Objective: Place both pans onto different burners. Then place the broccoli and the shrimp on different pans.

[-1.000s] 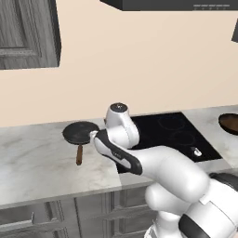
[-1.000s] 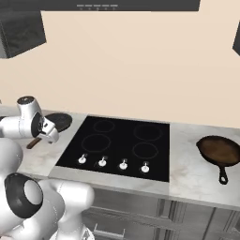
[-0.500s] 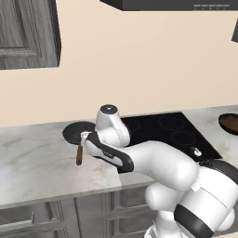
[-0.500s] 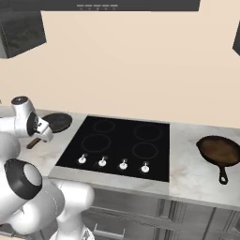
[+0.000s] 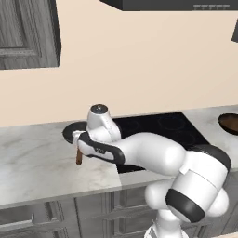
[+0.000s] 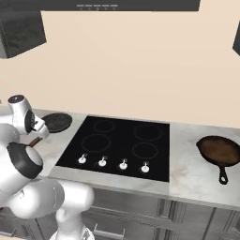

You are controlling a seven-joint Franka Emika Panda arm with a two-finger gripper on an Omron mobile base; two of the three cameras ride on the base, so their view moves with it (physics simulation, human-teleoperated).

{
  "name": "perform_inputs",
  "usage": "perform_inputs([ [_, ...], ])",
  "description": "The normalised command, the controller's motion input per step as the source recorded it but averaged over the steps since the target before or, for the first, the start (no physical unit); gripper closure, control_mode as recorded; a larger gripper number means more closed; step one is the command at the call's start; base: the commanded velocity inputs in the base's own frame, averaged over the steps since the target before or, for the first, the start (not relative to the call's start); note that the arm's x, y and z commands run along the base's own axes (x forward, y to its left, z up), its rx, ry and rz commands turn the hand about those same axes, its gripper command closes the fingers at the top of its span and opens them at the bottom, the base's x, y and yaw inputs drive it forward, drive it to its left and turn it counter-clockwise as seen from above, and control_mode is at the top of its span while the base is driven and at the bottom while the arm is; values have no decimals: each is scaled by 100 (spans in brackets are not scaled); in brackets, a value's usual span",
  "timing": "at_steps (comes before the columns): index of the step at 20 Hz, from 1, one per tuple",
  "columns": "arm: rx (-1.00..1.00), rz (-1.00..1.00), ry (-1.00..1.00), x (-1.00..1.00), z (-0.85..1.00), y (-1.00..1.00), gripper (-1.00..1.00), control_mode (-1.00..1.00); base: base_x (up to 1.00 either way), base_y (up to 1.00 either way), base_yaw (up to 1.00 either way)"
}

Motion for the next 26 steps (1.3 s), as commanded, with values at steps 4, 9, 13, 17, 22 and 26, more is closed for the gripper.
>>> perform_inputs([
  [4, 0, 0, 0, 31, -11, 19, -100, -100, 0, 0, 0],
  [9, 0, 0, 0, 19, -17, 13, -100, -100, 0, 0, 0],
  [13, 0, 0, 0, 14, -30, 6, -100, -100, 0, 0, 0],
  [17, 0, 0, 0, 11, -33, 4, -100, -100, 0, 0, 0],
  [22, 0, 0, 3, 2, -16, 15, -100, -100, 0, 0, 0],
  [26, 0, 0, 3, 1, -3, 20, -100, -100, 0, 0, 0],
])
